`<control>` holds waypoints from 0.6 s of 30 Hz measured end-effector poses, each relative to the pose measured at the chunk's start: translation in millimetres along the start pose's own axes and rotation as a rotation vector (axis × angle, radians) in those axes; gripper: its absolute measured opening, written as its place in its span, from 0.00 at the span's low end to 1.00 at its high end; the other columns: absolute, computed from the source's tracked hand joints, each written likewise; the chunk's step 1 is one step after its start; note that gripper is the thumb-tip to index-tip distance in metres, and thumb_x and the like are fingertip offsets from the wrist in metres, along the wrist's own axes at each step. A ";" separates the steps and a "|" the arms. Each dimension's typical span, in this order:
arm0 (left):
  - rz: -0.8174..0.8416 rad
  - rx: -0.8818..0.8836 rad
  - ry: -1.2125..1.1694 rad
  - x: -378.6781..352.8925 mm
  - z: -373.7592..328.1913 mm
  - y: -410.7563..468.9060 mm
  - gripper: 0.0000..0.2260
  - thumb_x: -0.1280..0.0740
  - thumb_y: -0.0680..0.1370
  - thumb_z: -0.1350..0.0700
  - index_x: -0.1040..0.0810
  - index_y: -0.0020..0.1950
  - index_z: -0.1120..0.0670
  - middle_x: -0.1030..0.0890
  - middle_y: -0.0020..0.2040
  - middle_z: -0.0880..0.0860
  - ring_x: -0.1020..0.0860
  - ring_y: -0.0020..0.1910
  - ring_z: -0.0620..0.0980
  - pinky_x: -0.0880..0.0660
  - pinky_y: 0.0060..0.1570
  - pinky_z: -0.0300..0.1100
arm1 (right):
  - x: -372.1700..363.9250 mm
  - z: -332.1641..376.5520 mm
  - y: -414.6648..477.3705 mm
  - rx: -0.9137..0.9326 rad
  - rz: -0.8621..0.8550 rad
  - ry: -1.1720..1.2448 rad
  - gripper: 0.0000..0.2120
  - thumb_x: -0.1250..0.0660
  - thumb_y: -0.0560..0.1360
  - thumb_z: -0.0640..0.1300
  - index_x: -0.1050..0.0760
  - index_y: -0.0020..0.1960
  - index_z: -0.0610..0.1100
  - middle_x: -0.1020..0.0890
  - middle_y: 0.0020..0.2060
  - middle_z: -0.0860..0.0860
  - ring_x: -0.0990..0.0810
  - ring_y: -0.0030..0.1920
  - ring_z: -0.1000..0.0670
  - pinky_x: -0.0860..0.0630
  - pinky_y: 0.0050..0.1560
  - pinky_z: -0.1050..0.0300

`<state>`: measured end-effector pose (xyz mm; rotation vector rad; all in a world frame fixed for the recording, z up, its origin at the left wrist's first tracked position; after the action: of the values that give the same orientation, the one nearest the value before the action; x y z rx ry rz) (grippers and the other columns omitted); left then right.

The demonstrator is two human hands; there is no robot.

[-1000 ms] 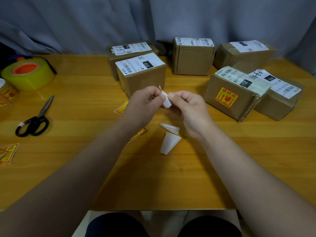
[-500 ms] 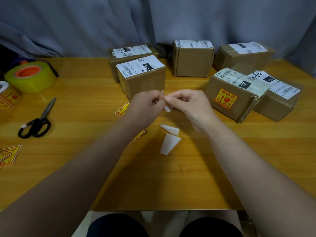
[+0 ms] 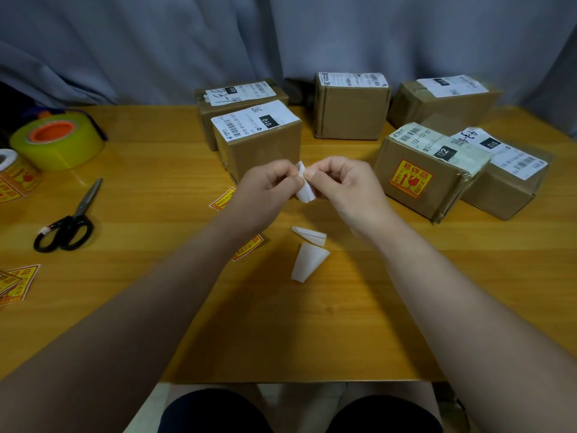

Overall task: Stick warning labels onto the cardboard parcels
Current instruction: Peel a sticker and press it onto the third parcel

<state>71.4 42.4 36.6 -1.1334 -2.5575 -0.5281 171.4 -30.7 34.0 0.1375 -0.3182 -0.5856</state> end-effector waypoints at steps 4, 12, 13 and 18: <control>0.022 -0.008 0.053 -1.3 -4.1 1.5 0.10 0.35 0.78 0.52 0.21 0.46 0.59 0.19 0.42 0.57 0.23 0.41 0.51 0.25 0.44 0.44 | 3.2 10.8 0.1 0.092 -0.017 -0.159 0.03 0.35 0.77 0.39 0.22 0.45 0.42 0.18 0.36 0.47 0.20 0.40 0.45 0.23 0.43 0.53; -0.025 -0.063 0.161 5.2 -14.0 6.2 0.05 0.34 0.77 0.59 0.21 0.47 0.59 0.19 0.42 0.58 0.23 0.41 0.53 0.25 0.44 0.46 | 4.7 15.1 1.8 0.118 -0.008 -0.174 0.04 0.35 0.77 0.40 0.22 0.44 0.43 0.19 0.36 0.47 0.20 0.40 0.47 0.24 0.44 0.54; -0.024 -0.069 0.158 5.2 -15.4 6.2 0.05 0.34 0.77 0.59 0.21 0.47 0.60 0.20 0.42 0.58 0.23 0.41 0.55 0.25 0.44 0.48 | 4.2 12.7 1.5 0.088 0.002 -0.127 0.04 0.35 0.77 0.40 0.22 0.44 0.43 0.19 0.36 0.48 0.21 0.39 0.49 0.23 0.43 0.57; -0.054 -0.002 0.059 5.6 -10.8 7.8 0.04 0.36 0.77 0.60 0.23 0.44 0.59 0.22 0.44 0.64 0.26 0.41 0.55 0.26 0.46 0.54 | -1.1 -6.8 -0.4 -0.093 -0.044 0.220 0.05 0.35 0.77 0.39 0.21 0.44 0.42 0.18 0.36 0.48 0.20 0.38 0.54 0.22 0.43 0.61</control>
<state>74.9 46.0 50.2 -1.0363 -2.5440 -0.5686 172.6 -30.2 27.2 0.1180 -0.0749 -0.6221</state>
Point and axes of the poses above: each hand's wrist, its own y-axis towards the middle knuckle, its own x-axis out of the back of the hand, z = x × y, the point moved 9 cm from there along y, towards the middle knuckle
